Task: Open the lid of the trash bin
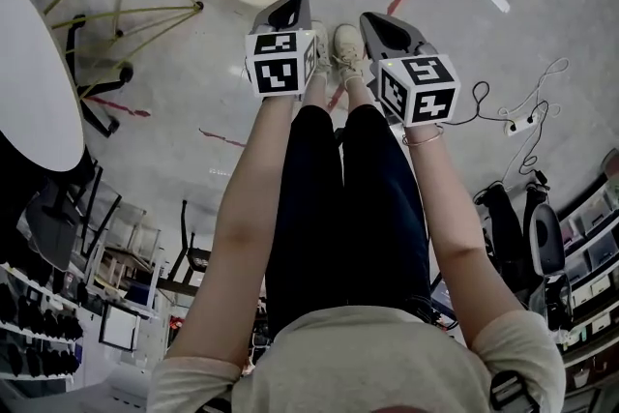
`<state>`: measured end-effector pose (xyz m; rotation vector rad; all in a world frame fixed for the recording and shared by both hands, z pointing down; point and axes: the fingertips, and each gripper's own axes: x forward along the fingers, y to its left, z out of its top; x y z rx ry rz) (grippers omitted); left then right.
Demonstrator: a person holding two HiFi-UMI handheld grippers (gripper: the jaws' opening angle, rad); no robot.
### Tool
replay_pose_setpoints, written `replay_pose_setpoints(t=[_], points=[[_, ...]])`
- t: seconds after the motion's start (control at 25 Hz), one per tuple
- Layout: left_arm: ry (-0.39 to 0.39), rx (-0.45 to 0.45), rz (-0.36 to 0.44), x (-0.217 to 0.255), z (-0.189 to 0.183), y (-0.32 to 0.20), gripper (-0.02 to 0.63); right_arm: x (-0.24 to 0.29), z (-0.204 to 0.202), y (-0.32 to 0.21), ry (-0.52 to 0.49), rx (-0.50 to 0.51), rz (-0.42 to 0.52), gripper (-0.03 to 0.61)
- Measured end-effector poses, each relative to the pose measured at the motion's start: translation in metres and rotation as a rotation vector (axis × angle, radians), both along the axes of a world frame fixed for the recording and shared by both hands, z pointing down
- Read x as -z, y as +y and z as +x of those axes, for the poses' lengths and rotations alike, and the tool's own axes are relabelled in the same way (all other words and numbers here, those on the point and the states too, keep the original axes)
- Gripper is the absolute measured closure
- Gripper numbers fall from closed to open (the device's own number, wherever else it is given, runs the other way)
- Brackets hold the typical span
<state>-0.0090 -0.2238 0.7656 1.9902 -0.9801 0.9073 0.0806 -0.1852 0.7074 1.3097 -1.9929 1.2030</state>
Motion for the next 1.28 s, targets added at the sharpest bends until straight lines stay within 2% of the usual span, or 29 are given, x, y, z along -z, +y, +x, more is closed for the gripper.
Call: replay_pose_setpoints(t=[0.16, 0.64, 0.96, 1.12, 1.28], points=[[0.01, 0.004, 0.021, 0.028, -0.011, 0.001, 0.604, 0.027, -0.005, -0.004, 0.0, 0.018, 0.027, 0.571], [0.168, 0.095, 0.074, 0.148, -0.03, 0.006, 0.604, 0.143, -0.046, 0.002, -0.007, 0.173, 0.127, 0.571], [0.293, 0.141, 0.143, 0.239, -0.027, -0.01, 0.604, 0.221, -0.036, -0.024, 0.013, 0.153, 0.244, 0.571], [0.324, 0.122, 0.191, 0.28, -0.023, -0.018, 0.604, 0.258, -0.031, -0.036, 0.005, 0.131, 0.301, 0.571], [0.4, 0.117, 0.252, 0.324, -0.013, -0.022, 0.604, 0.295, -0.032, -0.043, -0.016, 0.13, 0.369, 0.572]])
